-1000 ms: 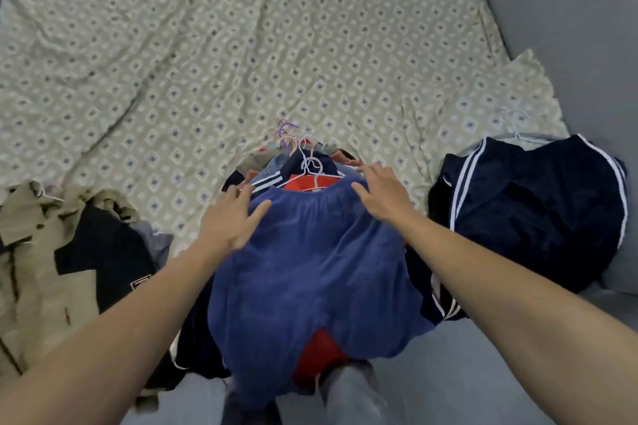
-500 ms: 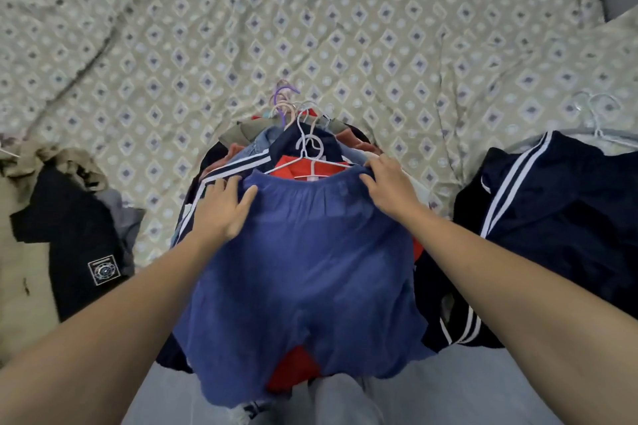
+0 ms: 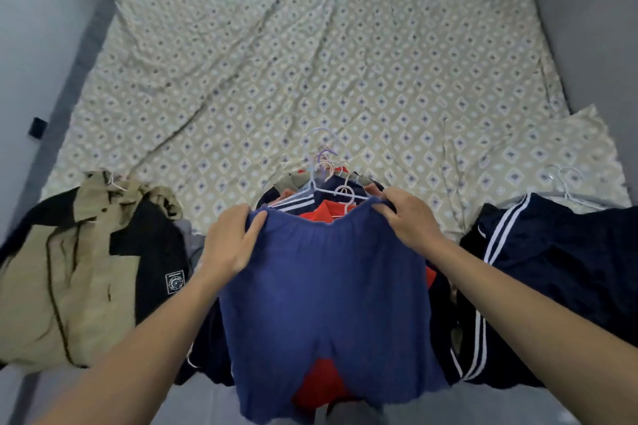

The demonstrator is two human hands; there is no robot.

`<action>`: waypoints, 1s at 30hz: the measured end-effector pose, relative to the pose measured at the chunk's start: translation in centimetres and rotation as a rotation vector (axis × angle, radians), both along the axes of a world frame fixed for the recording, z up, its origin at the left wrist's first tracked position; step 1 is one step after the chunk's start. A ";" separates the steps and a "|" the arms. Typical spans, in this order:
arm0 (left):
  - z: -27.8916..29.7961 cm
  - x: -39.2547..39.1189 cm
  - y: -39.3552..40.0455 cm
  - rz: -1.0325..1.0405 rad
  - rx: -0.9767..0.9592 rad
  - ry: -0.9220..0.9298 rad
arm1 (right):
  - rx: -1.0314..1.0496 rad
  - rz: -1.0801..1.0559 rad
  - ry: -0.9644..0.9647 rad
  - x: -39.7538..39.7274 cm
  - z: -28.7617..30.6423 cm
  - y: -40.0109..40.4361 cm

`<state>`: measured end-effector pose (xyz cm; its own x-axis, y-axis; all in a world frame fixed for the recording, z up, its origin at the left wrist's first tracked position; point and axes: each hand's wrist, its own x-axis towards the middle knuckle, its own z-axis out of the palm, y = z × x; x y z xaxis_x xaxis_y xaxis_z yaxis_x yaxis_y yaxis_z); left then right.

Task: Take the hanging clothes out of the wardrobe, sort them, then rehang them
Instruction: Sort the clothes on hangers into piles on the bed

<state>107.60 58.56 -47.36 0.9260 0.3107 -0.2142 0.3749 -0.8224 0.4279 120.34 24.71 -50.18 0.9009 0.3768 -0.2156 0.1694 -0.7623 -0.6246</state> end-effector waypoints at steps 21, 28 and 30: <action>30.2 -17.4 33.3 0.166 0.105 -0.551 | 0.106 0.086 -0.531 -13.2 34.2 34.1; 33.1 -22.1 41.0 0.287 0.199 -0.577 | 0.179 0.165 -0.587 -15.4 37.2 43.3; 33.0 -24.1 42.5 0.309 0.222 -0.566 | 0.191 0.181 -0.577 -16.7 36.8 45.6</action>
<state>83.54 101.02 -14.36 0.7384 0.5593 0.3769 0.3745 -0.8048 0.4606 103.65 70.28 -13.39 0.7704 0.5176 0.3722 0.6353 -0.5740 -0.5167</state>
